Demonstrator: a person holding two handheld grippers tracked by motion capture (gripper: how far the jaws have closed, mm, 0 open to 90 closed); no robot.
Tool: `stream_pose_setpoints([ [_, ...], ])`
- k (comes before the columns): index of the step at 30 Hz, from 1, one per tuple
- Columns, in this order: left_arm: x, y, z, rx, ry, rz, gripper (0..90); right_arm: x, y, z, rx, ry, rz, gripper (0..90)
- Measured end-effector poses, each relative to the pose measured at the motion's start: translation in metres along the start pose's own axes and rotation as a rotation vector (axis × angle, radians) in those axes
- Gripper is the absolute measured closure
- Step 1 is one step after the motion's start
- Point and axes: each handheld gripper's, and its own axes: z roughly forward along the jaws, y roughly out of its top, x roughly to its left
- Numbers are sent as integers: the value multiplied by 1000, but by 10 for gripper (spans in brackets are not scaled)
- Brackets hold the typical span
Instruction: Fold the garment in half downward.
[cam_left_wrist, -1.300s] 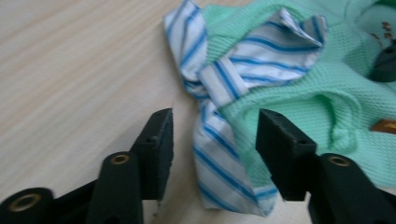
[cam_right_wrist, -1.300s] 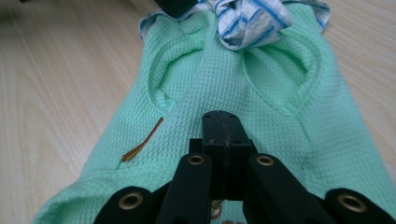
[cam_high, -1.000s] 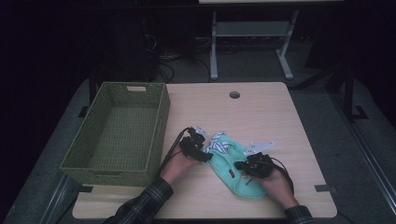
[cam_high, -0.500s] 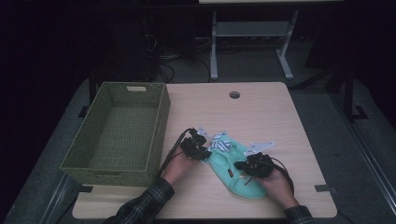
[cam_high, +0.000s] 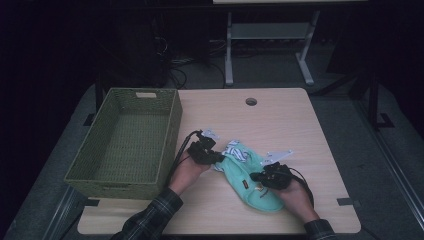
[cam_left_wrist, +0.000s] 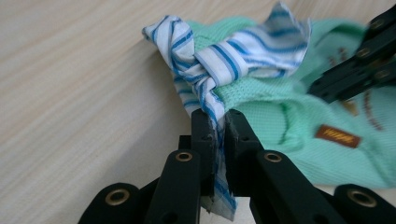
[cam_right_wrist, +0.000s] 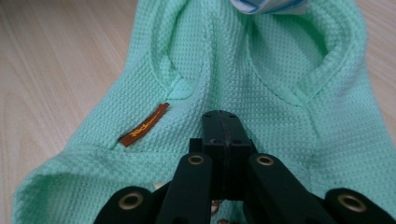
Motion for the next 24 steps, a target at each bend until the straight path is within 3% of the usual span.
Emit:
stream_pose_setpoints([
  [11, -3, 13, -30, -105, -33, 2, 835, 2, 20, 21, -13, 23, -5, 899],
  [19, -3, 17, -41, -131, -12, 14, 835, 3, 40, 43, -38, 45, -12, 898],
  [24, -2, 16, -42, -137, 0, 16, 836, 3, 41, 31, -63, 43, -21, 898],
])
